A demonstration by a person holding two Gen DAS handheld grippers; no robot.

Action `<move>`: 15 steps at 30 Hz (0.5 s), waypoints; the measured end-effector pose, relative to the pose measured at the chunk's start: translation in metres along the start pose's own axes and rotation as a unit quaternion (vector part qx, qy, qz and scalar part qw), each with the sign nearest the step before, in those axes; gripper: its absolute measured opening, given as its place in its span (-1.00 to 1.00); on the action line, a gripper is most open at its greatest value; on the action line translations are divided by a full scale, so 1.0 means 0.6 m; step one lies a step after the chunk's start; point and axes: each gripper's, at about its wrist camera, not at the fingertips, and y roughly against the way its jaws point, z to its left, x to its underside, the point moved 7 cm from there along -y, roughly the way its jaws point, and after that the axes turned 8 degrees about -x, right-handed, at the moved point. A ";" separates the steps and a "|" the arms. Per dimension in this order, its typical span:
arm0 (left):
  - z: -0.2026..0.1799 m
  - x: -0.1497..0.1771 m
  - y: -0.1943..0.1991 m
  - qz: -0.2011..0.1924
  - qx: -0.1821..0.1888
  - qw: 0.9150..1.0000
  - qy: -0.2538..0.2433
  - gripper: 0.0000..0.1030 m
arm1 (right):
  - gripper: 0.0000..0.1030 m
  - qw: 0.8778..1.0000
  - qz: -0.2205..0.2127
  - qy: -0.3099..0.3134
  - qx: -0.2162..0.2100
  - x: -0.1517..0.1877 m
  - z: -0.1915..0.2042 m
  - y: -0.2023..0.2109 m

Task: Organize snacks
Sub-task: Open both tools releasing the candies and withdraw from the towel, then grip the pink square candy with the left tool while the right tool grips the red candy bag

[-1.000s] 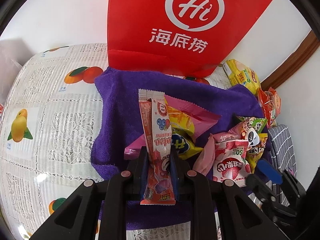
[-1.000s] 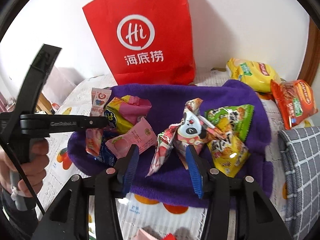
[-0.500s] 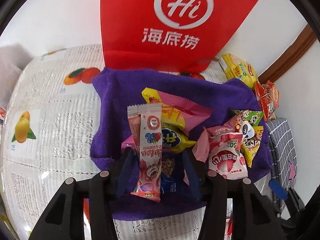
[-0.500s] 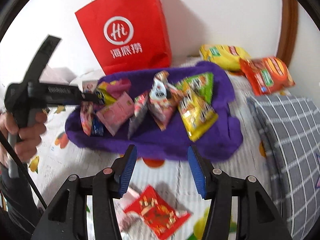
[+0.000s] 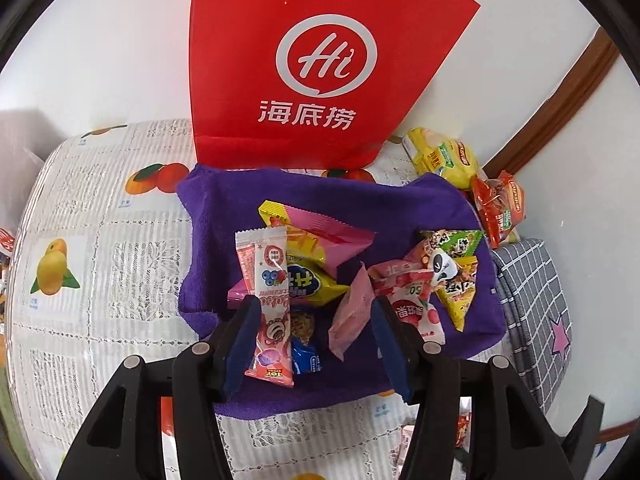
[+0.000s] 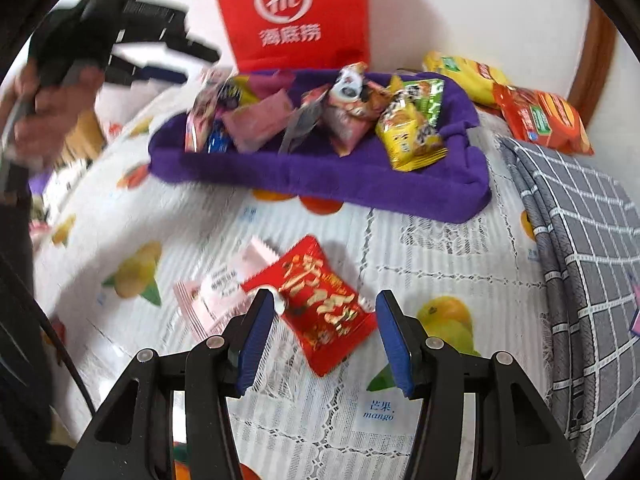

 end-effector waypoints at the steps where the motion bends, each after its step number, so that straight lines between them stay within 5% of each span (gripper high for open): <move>1: -0.001 0.001 0.000 0.002 0.003 1.000 -0.001 0.06 | 0.02 1.000 0.003 0.007 0.008 0.002 0.002 -0.005; 15: -0.027 0.010 0.002 0.007 0.012 1.000 -0.024 0.06 | 0.16 0.999 0.024 0.013 0.028 -0.030 -0.004 -0.061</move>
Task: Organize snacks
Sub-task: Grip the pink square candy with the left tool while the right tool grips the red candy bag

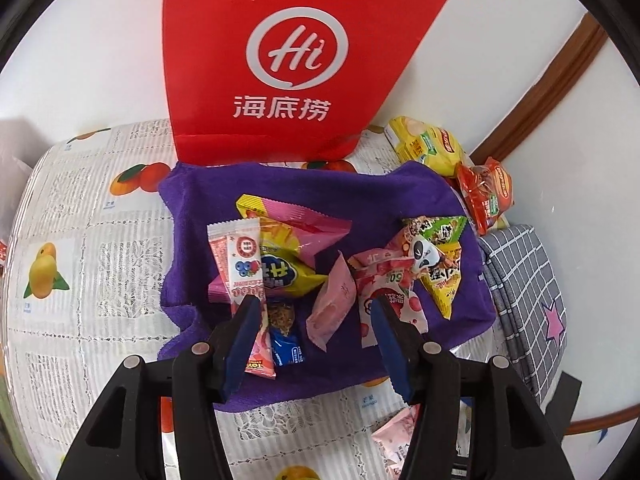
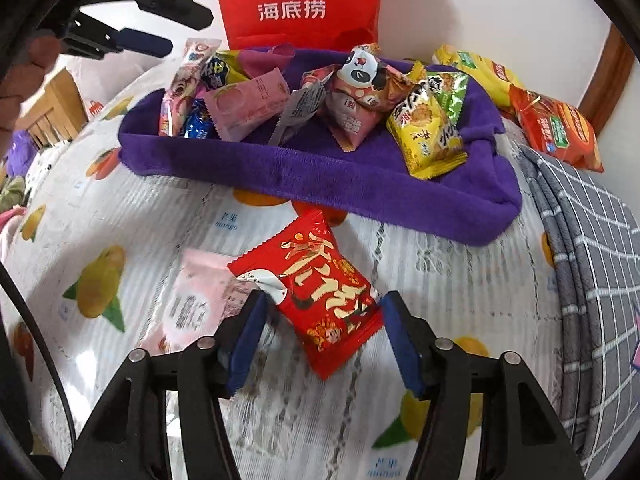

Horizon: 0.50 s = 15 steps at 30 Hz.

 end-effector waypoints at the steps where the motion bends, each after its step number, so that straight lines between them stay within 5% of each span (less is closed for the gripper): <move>1: -0.001 0.000 0.000 0.000 0.000 1.000 -0.002 0.06 | 0.17 1.000 0.001 0.004 0.004 -0.005 0.000 -0.004; 15: -0.005 0.001 0.001 0.001 0.003 1.000 -0.010 0.06 | 0.34 1.000 -0.010 0.020 0.008 -0.062 0.009 -0.032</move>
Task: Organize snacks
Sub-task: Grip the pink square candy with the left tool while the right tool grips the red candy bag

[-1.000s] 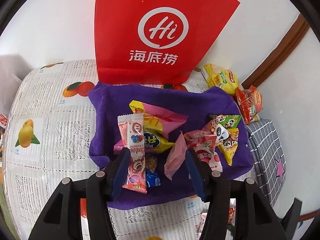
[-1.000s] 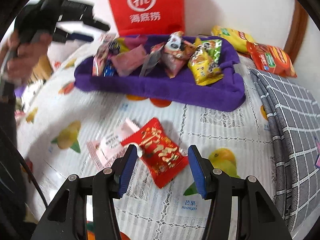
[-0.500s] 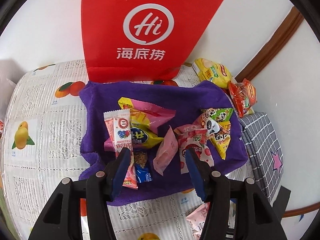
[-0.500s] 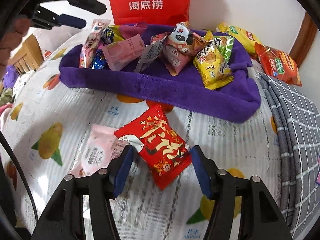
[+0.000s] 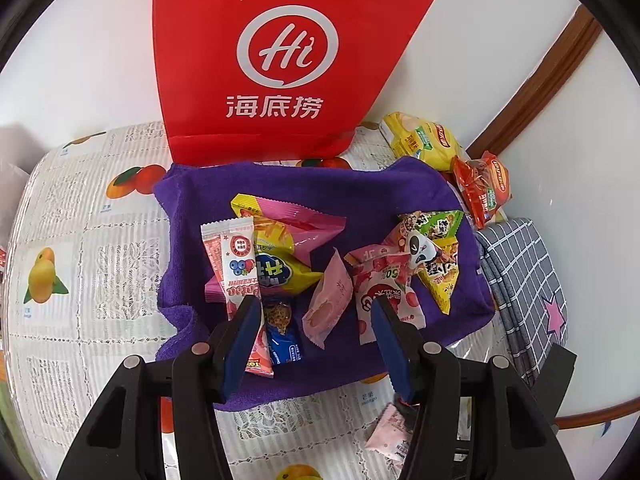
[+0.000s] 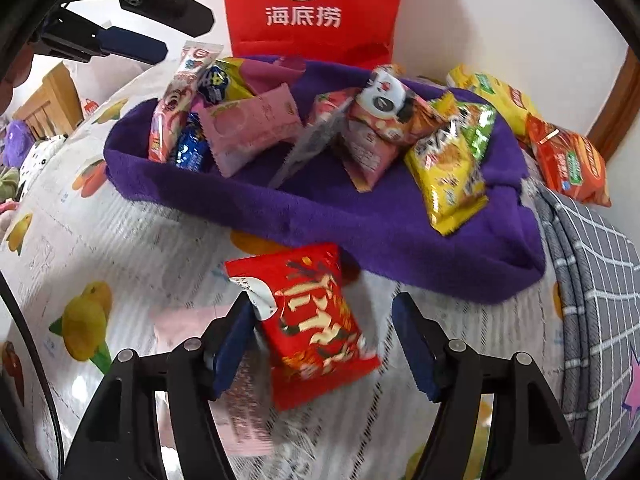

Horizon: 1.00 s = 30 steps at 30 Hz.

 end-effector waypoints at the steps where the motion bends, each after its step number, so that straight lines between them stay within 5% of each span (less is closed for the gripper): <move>1: -0.001 0.000 0.001 0.000 0.000 1.000 -0.001 0.06 | 0.34 1.000 0.000 0.000 -0.001 -0.003 0.003 -0.003; 5: -0.002 0.001 0.002 0.000 0.001 1.000 -0.003 0.06 | -0.08 1.000 -0.001 -0.007 -0.026 -0.003 0.012 -0.008; 21: -0.042 0.020 0.018 -0.015 -0.019 0.999 -0.041 0.06 | -0.07 0.992 -0.038 -0.116 0.026 0.098 -0.083 0.119; 30: -0.095 0.129 -0.009 0.014 -0.012 0.995 -0.094 0.06 | -0.06 0.984 -0.037 -0.169 0.035 0.170 -0.124 0.128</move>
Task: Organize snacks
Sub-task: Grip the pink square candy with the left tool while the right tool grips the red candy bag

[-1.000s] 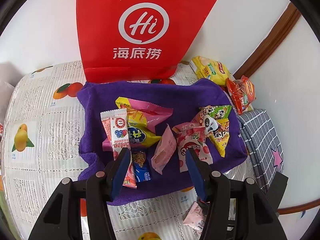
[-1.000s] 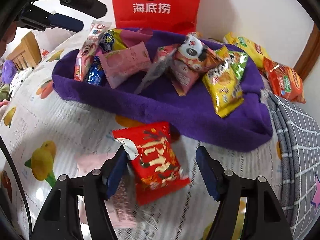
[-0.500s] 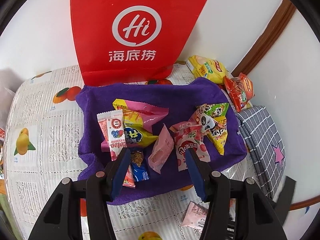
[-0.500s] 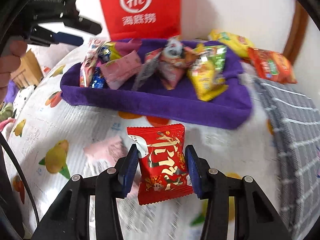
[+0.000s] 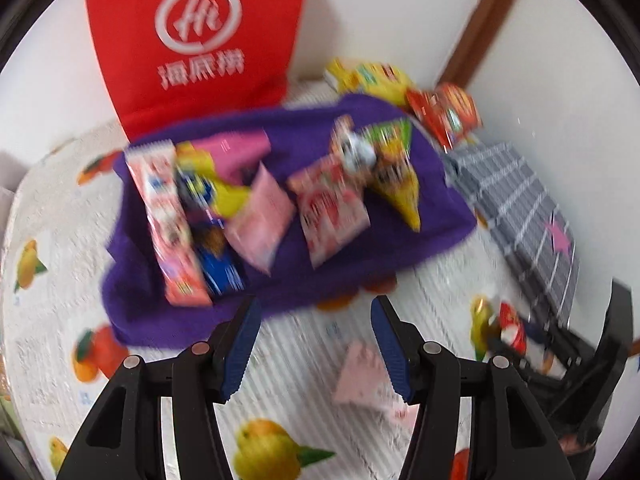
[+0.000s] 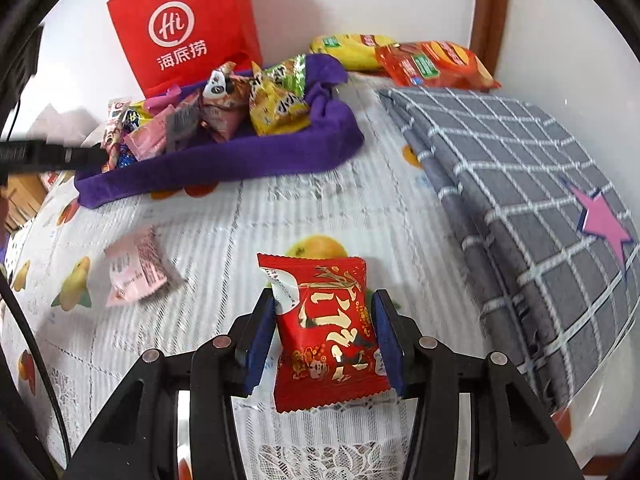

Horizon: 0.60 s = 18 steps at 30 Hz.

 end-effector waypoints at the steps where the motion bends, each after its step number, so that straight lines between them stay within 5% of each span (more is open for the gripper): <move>1: -0.004 0.013 -0.006 0.006 0.000 1.000 -0.003 0.06 | -0.06 1.000 -0.002 -0.003 -0.003 0.004 0.000 -0.003; 10: -0.022 0.093 -0.056 0.057 0.042 0.998 -0.002 0.07 | 0.08 1.000 -0.030 0.002 0.001 0.014 0.006 -0.007; 18: -0.046 0.099 -0.058 0.047 0.070 0.996 -0.008 0.46 | 0.25 0.999 -0.038 0.006 -0.019 0.015 0.010 -0.008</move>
